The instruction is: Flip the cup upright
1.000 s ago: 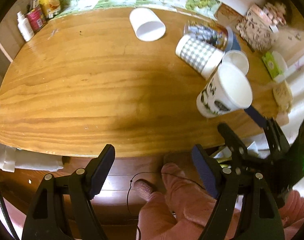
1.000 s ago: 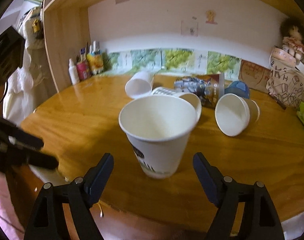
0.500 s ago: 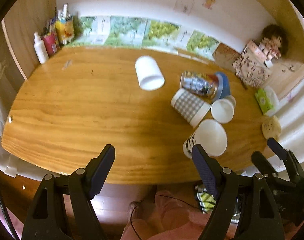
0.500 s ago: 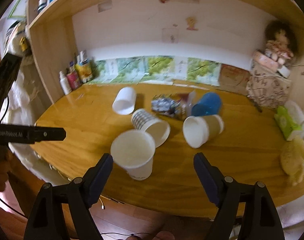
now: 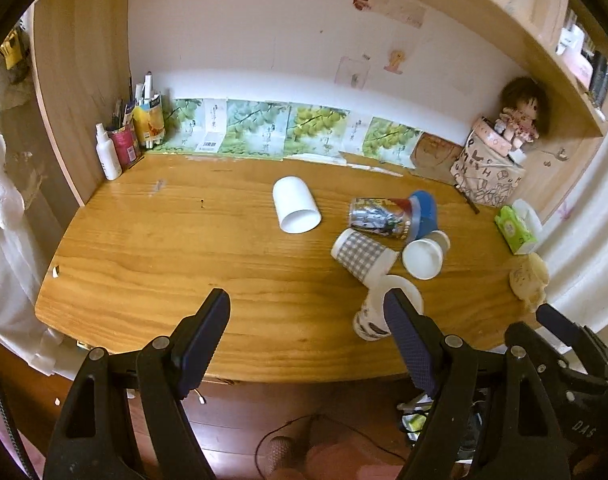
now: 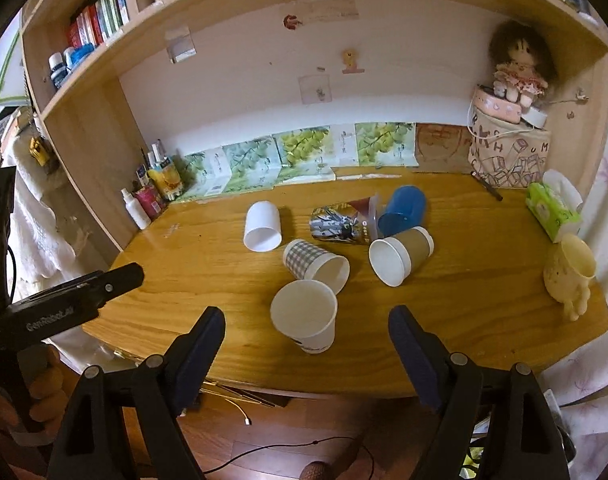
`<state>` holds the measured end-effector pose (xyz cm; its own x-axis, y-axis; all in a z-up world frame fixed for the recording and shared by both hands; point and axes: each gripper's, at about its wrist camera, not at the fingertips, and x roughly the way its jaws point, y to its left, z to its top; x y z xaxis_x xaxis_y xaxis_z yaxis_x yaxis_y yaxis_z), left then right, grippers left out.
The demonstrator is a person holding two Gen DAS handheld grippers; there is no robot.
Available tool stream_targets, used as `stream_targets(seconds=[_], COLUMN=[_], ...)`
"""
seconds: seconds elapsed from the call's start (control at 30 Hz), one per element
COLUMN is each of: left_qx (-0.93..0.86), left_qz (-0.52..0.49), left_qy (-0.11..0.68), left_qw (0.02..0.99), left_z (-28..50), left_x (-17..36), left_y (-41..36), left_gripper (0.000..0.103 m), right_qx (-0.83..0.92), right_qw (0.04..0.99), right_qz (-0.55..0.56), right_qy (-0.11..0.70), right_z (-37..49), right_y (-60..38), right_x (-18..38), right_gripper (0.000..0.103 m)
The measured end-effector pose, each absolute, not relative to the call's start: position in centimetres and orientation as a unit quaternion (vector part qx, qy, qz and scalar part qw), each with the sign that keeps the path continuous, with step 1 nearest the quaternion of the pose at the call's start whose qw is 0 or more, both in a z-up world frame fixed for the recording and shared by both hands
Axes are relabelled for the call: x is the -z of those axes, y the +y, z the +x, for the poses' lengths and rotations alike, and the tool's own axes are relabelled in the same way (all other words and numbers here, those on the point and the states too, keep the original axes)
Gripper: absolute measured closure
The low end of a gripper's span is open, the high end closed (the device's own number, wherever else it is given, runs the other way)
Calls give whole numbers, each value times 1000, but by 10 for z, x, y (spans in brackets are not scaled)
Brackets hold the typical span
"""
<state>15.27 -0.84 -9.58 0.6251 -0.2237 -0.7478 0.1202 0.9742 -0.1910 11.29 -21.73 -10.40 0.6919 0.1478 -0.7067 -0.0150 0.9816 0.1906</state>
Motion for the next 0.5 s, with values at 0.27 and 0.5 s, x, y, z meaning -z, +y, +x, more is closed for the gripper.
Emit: stream_targets(seconds=[0.27,0.5], left_qx=[66,23], left_qz=[-83,-63], left_qy=[369,323], left_qw=[923,944], left_z=[117,90], left_x=[61,45], left_y=[-24,-34], left_gripper=[14,1], right_qx=[-39,-36], right_qw=[920,927], right_qz=[90,94], right_qy=[379,361], right_z=[89,70], right_y=[-223,-239], right_x=[79,67], right_gripper=[16,15])
